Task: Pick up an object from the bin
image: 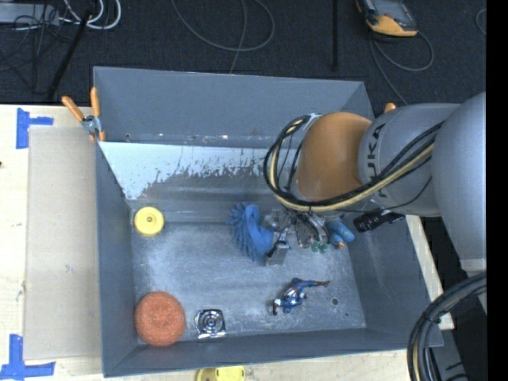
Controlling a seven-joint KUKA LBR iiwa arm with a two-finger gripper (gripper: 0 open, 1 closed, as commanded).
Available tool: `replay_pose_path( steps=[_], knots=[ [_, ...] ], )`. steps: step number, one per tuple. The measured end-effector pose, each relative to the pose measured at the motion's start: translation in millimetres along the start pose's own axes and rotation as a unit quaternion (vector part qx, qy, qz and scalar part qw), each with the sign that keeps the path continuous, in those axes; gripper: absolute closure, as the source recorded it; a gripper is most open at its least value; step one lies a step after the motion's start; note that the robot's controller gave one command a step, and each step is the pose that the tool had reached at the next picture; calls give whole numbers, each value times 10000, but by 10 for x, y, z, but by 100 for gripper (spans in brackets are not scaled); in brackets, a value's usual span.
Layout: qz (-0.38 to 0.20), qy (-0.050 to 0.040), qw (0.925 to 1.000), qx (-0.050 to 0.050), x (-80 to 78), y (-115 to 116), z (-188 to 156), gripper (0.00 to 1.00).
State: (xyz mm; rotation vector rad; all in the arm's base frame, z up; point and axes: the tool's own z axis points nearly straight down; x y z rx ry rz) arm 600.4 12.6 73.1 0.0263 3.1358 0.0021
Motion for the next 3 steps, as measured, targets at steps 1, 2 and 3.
replay_pose_path(
  steps=[1, 2, 3],
  knots=[
    [-1077, 19, 9942, 1, -189, -222, -466, 100],
    [-1075, 19, 9942, 1, -189, -223, -466, 100],
    [-3273, 32, 9449, -10, 430, -431, -935, 100]
  ],
)
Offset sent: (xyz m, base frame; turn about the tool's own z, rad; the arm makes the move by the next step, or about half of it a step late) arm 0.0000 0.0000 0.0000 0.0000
